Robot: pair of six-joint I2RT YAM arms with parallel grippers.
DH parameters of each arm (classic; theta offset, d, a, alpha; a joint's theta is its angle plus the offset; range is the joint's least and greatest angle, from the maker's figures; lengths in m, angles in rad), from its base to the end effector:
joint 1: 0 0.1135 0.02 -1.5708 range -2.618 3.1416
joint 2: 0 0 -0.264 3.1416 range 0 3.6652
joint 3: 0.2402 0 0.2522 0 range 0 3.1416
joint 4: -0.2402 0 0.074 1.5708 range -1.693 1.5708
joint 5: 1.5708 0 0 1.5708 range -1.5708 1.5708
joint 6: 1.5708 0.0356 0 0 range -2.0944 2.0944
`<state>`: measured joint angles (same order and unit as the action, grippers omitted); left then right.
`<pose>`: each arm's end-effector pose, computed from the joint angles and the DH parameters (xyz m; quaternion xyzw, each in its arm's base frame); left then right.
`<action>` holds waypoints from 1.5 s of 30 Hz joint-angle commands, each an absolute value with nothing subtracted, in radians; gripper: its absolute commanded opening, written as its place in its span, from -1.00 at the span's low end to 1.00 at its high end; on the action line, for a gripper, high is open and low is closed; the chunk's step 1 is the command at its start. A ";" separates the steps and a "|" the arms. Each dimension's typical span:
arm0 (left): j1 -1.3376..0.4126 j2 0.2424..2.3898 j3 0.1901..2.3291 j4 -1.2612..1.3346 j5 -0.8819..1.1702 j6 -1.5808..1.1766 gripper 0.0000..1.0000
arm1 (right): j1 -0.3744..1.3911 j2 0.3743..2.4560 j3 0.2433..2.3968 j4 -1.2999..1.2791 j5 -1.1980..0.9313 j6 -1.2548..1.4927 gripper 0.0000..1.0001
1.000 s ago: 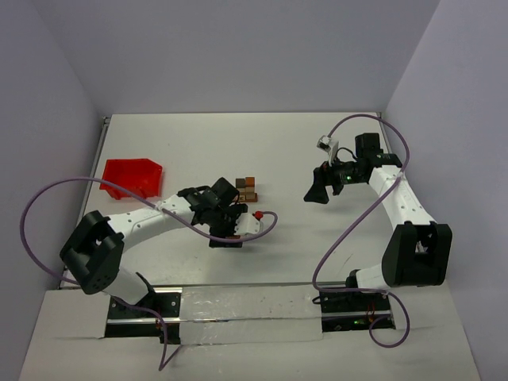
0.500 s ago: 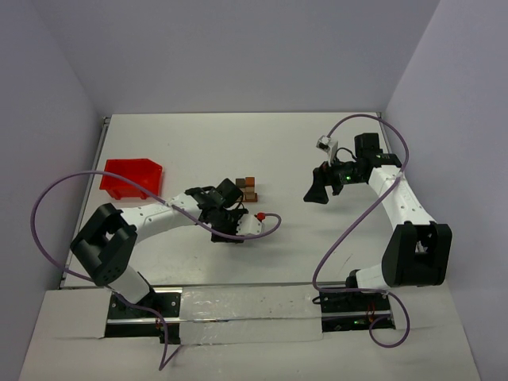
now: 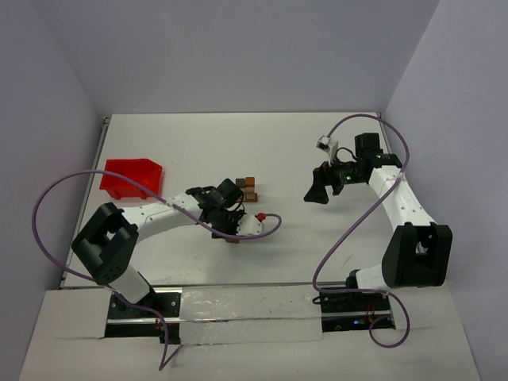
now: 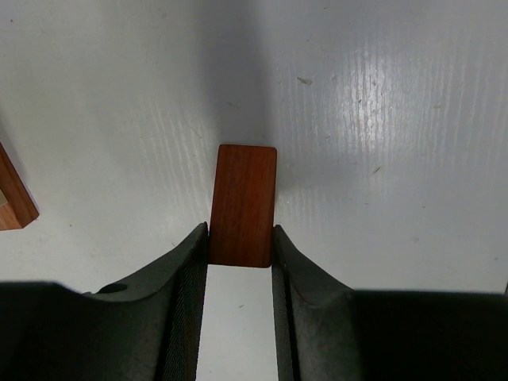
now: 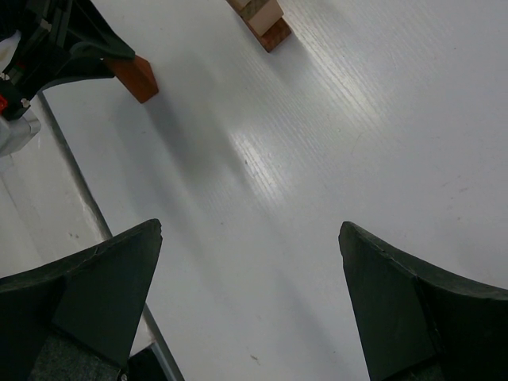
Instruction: Build the wood block tower
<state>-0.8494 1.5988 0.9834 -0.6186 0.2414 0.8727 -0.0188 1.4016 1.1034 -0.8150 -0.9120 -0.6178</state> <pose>0.1904 -0.2293 0.1825 0.7555 0.6224 -0.1168 0.1678 0.2701 0.0231 0.2732 -0.3534 0.8060 0.3436 0.3276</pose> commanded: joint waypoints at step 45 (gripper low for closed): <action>-0.063 1.372 1.111 -0.697 1.694 -0.307 -1.00 | 1.064 0.772 0.761 0.078 0.069 -1.651 0.66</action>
